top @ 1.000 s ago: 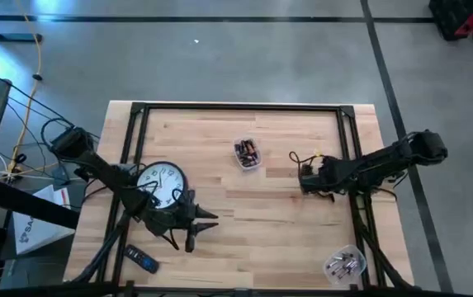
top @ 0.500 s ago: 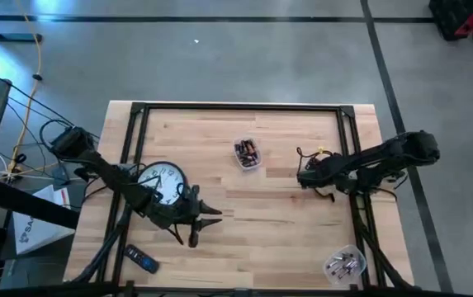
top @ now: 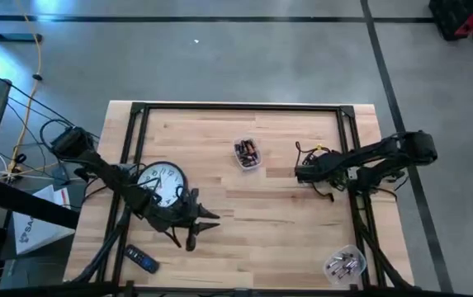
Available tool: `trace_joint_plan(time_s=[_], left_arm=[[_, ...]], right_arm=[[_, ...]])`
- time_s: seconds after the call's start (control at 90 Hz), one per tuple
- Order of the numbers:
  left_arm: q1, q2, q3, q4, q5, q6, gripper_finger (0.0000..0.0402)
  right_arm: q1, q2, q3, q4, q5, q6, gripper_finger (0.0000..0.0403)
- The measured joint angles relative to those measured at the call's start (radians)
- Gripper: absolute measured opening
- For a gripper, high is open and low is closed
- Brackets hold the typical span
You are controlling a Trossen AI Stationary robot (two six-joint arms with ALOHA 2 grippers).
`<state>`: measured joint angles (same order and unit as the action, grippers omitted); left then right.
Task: Insert battery
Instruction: Open the lid of the black flashlight
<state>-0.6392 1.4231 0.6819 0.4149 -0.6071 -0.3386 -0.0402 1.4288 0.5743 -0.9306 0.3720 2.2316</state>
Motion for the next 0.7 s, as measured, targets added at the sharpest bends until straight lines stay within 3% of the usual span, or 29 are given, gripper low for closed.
trace_joint_plan(time_s=[0.411,0.511,0.7], left_arm=[[-0.003,0.000,0.000,0.001,-0.003,0.000,0.0078],[-0.003,0.000,0.000,0.000,-0.003,0.000,0.0078],[-0.003,0.000,0.000,-0.003,-0.003,0.000,0.0078]], right_arm=[[0.001,0.144,0.056,0.122,0.073,-0.149,0.0101],[0.011,0.153,0.099,0.125,0.074,-0.239,0.0085],[0.053,0.153,0.175,0.203,0.019,-0.439,0.0092]])
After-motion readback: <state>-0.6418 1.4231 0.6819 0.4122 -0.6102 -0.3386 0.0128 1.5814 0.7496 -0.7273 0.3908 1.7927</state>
